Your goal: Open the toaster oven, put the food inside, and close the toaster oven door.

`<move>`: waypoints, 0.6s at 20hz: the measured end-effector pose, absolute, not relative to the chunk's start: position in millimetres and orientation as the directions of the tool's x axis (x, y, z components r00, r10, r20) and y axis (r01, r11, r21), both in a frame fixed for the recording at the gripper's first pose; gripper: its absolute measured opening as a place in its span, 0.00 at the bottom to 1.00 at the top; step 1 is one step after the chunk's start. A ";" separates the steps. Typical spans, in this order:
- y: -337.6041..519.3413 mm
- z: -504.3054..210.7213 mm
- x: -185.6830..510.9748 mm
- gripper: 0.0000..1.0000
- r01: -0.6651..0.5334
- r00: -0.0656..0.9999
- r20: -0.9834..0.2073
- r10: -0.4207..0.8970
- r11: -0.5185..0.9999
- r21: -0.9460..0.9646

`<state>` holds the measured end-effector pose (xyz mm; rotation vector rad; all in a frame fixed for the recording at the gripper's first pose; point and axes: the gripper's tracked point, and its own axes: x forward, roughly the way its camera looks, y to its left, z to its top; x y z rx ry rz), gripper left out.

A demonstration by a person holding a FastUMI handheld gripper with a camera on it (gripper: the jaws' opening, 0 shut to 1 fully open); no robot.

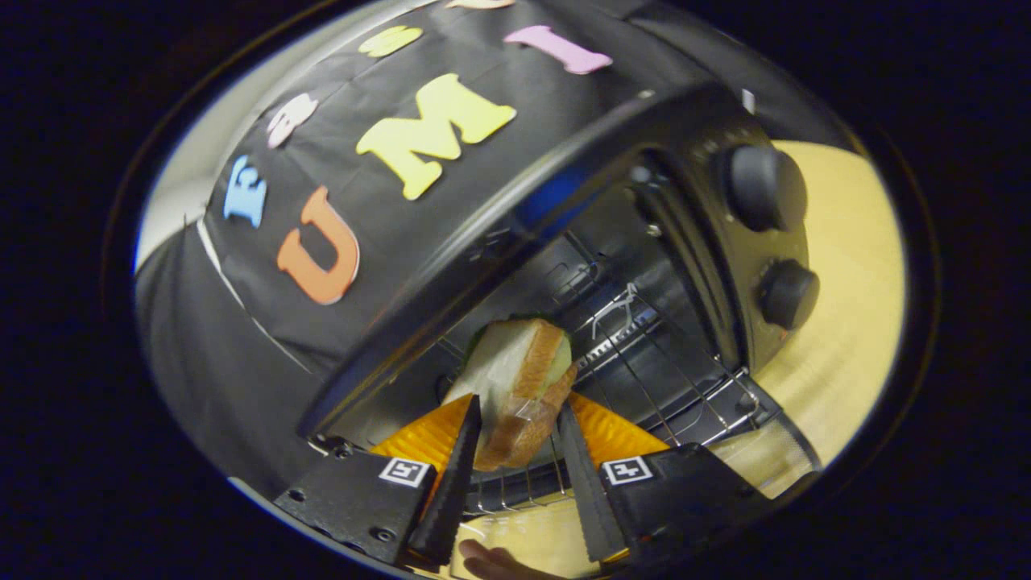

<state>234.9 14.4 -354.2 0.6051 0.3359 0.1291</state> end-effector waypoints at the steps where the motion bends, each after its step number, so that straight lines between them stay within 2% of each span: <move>1: 15.9 -351.8 229.4 0.80 -0.021 0.942 -0.273 0.196 0.845 0.535; 4: 16.8 -356.6 235.7 1.00 -0.030 0.934 -0.309 0.179 0.903 0.429; 9: 9.9 -358.2 223.0 1.00 -0.048 0.935 -0.317 0.156 0.946 0.322; 12: -9.3 -349.4 198.9 1.00 -0.014 0.954 -0.289 0.083 0.972 0.233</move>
